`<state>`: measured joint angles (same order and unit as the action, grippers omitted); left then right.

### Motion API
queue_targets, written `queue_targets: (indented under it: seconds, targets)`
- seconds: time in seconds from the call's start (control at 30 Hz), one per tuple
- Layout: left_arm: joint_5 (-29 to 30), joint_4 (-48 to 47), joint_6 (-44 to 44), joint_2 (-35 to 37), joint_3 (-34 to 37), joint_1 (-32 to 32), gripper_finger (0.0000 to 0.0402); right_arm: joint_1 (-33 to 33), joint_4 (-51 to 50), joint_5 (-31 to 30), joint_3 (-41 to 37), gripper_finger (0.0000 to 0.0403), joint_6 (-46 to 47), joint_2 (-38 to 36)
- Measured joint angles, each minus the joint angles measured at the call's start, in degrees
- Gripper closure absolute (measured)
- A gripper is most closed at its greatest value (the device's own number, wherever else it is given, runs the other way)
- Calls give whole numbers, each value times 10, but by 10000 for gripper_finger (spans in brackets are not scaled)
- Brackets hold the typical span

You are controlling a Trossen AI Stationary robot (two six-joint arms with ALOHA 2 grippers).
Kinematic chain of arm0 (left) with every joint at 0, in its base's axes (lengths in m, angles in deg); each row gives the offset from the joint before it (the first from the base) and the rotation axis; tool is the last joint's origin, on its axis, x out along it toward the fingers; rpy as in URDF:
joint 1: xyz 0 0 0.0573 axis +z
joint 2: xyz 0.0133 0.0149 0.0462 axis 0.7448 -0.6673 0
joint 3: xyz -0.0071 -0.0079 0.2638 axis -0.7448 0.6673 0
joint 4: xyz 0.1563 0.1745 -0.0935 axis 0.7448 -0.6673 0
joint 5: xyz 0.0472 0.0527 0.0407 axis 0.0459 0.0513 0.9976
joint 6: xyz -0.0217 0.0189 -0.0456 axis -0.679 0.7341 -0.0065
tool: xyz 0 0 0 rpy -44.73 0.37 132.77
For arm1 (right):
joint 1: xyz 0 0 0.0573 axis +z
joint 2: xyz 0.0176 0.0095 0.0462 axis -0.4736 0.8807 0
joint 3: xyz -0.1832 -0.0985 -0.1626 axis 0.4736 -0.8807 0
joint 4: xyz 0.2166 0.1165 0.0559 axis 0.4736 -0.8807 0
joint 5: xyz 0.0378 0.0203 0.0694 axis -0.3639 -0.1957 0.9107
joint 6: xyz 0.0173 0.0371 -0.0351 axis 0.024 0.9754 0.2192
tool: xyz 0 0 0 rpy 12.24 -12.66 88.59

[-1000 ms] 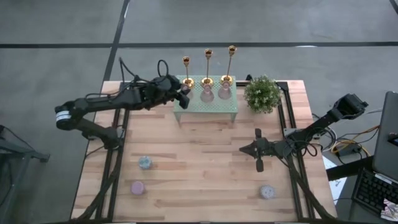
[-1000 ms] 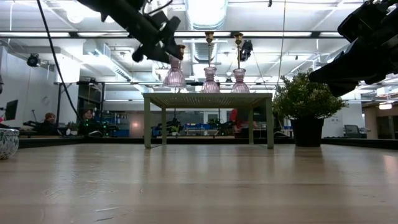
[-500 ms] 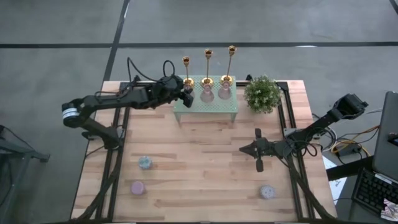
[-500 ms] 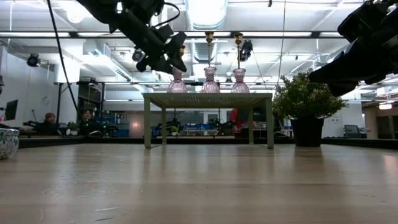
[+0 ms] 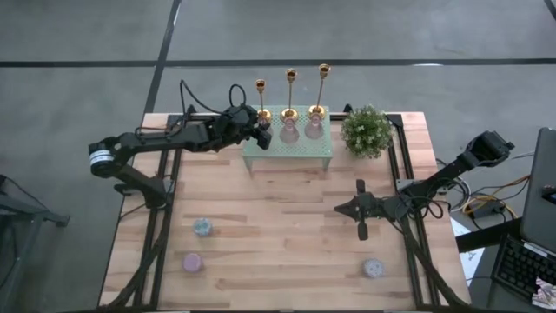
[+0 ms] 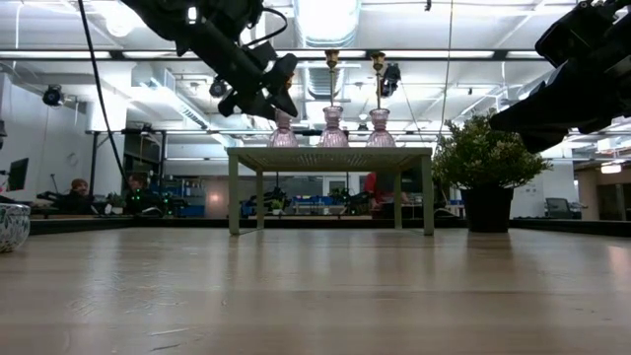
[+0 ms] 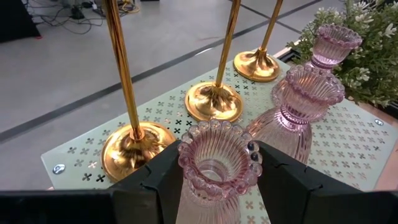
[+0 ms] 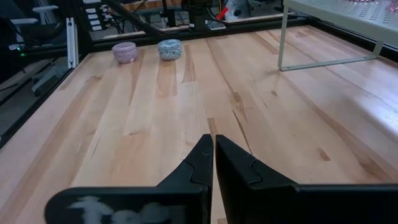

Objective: Pick & Place candle stick holders
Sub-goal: Put the pink glass candle holder on the shelf aligned with the other pink glass candle holders, then put the green patterned scented candle on the shelf

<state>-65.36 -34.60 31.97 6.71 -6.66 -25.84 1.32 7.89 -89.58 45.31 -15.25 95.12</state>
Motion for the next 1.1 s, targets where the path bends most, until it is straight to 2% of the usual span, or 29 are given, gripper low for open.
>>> queue_targets:
  seconds: [0.2, 0.67, 0.87, 1.1]
  targets:
    - [0, -2, 0, 0, 0, 0, 212, 0, 0, 0, 0, 390, 0, 0]
    - [-8, -8, 4, 16, 1, 0, 120, 0, 0, 1, 0, 390, 0, 0]
    - [-33, -36, 5, 48, 1, -1, 113, 0, 0, 0, 0, 390, 0, 0]
    - [-100, -117, 15, 93, 1, -11, 115, 0, 0, 1, 0, 390, 3, 0]
